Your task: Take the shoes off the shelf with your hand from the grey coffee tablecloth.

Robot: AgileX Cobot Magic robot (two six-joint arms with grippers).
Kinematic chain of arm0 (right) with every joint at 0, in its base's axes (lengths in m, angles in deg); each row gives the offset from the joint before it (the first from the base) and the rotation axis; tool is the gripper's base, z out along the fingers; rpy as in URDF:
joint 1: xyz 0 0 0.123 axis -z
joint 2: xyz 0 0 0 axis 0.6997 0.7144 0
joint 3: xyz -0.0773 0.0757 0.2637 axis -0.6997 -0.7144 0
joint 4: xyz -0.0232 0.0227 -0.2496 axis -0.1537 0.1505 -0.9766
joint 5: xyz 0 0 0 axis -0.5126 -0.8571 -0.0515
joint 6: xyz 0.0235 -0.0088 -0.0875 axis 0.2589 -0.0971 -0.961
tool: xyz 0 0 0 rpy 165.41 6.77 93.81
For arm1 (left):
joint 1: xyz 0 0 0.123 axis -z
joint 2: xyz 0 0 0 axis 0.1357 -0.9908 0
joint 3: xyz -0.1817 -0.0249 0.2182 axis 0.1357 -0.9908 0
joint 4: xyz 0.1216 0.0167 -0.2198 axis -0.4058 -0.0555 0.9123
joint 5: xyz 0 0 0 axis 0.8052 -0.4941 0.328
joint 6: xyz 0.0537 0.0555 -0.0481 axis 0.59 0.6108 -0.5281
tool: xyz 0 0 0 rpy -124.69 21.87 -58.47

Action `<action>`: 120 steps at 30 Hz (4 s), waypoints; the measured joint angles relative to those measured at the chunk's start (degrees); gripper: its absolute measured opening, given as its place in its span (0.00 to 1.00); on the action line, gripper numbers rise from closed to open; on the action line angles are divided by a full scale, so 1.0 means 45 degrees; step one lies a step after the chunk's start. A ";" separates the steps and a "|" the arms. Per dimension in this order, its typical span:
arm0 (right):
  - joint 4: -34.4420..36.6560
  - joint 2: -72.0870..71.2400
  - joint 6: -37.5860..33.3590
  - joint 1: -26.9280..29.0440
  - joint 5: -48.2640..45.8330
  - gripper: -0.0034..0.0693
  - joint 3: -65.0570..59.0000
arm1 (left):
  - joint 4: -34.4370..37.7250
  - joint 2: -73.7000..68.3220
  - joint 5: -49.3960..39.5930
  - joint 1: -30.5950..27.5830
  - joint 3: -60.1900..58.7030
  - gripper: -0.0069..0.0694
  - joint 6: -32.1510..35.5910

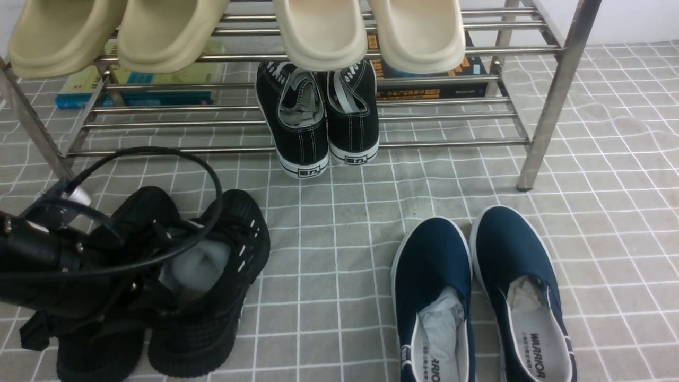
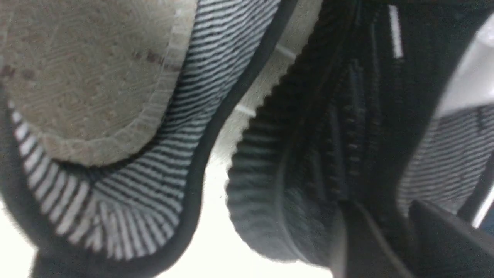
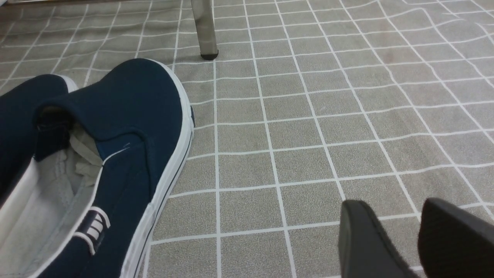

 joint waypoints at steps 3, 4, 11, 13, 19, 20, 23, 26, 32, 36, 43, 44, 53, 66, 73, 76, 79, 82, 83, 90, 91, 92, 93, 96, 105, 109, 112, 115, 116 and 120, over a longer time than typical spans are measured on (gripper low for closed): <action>0.0000 0.0000 0.0000 0.0000 0.0000 0.38 0.0000 | -0.1248 0.0000 -0.0929 0.0000 0.1070 0.58 0.0000; 0.0000 0.0000 0.0000 0.0000 0.0000 0.38 0.0000 | -0.1348 0.0000 -0.1116 0.0000 0.1260 0.59 0.0000; 0.0000 0.0000 0.0000 0.0000 0.0000 0.38 0.0000 | -0.5149 0.0453 -0.4702 0.0000 0.5071 0.57 -0.0464; 0.0000 0.0000 0.0000 0.0000 0.0000 0.38 0.0000 | -0.5494 0.0738 -0.4793 0.0000 0.5392 0.52 -0.0512; 0.0000 0.0000 0.0000 0.0000 0.0000 0.38 0.0000 | -0.6156 0.3472 -0.5059 0.0000 0.4470 0.14 -0.0097; 0.0000 0.0000 0.0000 0.0000 0.0000 0.38 0.0000 | -0.6123 0.4222 -0.5114 0.0000 0.4020 0.11 0.0158; 0.0000 0.0000 0.0000 0.0000 0.0000 0.38 0.0000 | -0.6020 0.6265 -0.5010 0.0000 0.2315 0.09 0.0757; 0.0000 0.0000 0.0000 0.0000 0.0000 0.38 0.0000 | -0.5920 0.8628 -0.3390 0.0000 0.0421 0.09 0.0949; 0.0000 0.0000 0.0000 0.0000 0.0000 0.38 0.0000 | -0.5668 1.2572 0.0543 0.0000 -0.2716 0.09 0.1044; 0.0000 0.0000 0.0000 0.0000 0.0000 0.38 0.0000 | -0.5922 1.4114 0.1407 0.0000 -0.3856 0.09 0.1044; 0.0000 0.0000 0.0000 0.0000 0.0000 0.38 0.0000 | -0.6561 1.4828 0.1562 0.0000 -0.4463 0.10 0.0950; 0.0000 0.0000 0.0000 0.0000 0.0000 0.38 0.0000 | -0.6585 1.4828 0.1606 0.0000 -0.4504 0.10 0.0864; 0.0000 0.0000 0.0000 0.0000 0.0000 0.38 0.0000 | -0.7125 1.4828 0.2179 0.0000 -0.4903 0.11 0.0732; 0.0000 0.0000 0.0000 0.0000 0.0000 0.38 0.0000 | -0.7740 1.6201 0.4990 0.0000 -0.9450 0.12 -0.0916; 0.0000 0.0000 0.0000 0.0000 0.0000 0.38 0.0000 | -0.7849 1.6275 0.5496 0.0000 -0.9729 0.12 -0.0924; 0.0000 0.0000 0.0000 0.0000 0.0000 0.38 0.0000 | -0.7859 1.6275 0.5496 0.0000 -0.9729 0.12 -0.0924; 0.0000 0.0000 0.0000 0.0000 0.0000 0.38 0.0000 | -0.7859 1.6275 0.5496 0.0000 -0.9729 0.13 -0.0924; 0.0000 0.0000 0.0000 0.0000 0.0000 0.38 0.0000 | -0.7859 1.6275 0.5496 0.0000 -0.9729 0.13 -0.0924; 0.0000 0.0000 0.0000 0.0000 0.0000 0.38 0.0000 | -0.7859 1.6275 0.5496 0.0000 -0.9729 0.13 -0.0924; 0.0011 0.0000 0.0000 0.0000 0.0000 0.38 0.0000 | -0.7859 1.6275 0.5496 0.0000 -0.9729 0.14 -0.0924; 0.0008 0.0000 0.0000 0.0000 0.0000 0.38 0.0000 | -0.7859 1.6275 0.5496 0.0000 -0.9729 0.14 -0.0924; 0.0008 0.0000 -0.0012 0.0000 0.0000 0.38 0.0000 | -0.7859 1.6275 0.5496 0.0000 -0.9729 0.15 -0.0924; 0.0008 0.0000 -0.0012 0.0000 0.0000 0.38 0.0000 | -0.7859 1.6275 0.5496 0.0000 -0.9729 0.15 -0.0924; 0.0008 0.0000 -0.0038 0.0000 0.0000 0.38 0.0000 | -0.7859 1.6275 0.5496 0.0000 -0.9729 0.15 -0.0924; 0.0008 0.0000 -0.0043 0.0000 0.0000 0.38 0.0000 | -0.7859 1.6275 0.5496 0.0000 -0.9729 0.16 -0.0924; 0.0008 0.0000 -0.0043 0.0000 0.0000 0.38 0.0000 | -0.7859 1.6275 0.5496 0.0000 -0.9729 0.17 -0.0924; 0.0008 0.0000 -0.0053 0.0000 0.0000 0.38 0.0000 | -0.7859 1.6275 0.5496 0.0000 -0.9729 0.17 -0.0924; 0.0008 0.0000 -0.0053 0.0000 0.0000 0.38 0.0000 | -0.7859 1.6275 0.5496 0.0000 -0.9729 0.18 -0.0924; 0.0008 0.0000 -0.0053 0.0000 0.0000 0.38 0.0000 | -0.7859 1.6275 0.5496 0.0000 -0.9729 0.18 -0.0924; 0.0008 0.0000 -0.0053 0.0000 0.0000 0.38 0.0000 | -0.7859 1.6275 0.5499 0.0000 -0.9729 0.19 -0.0924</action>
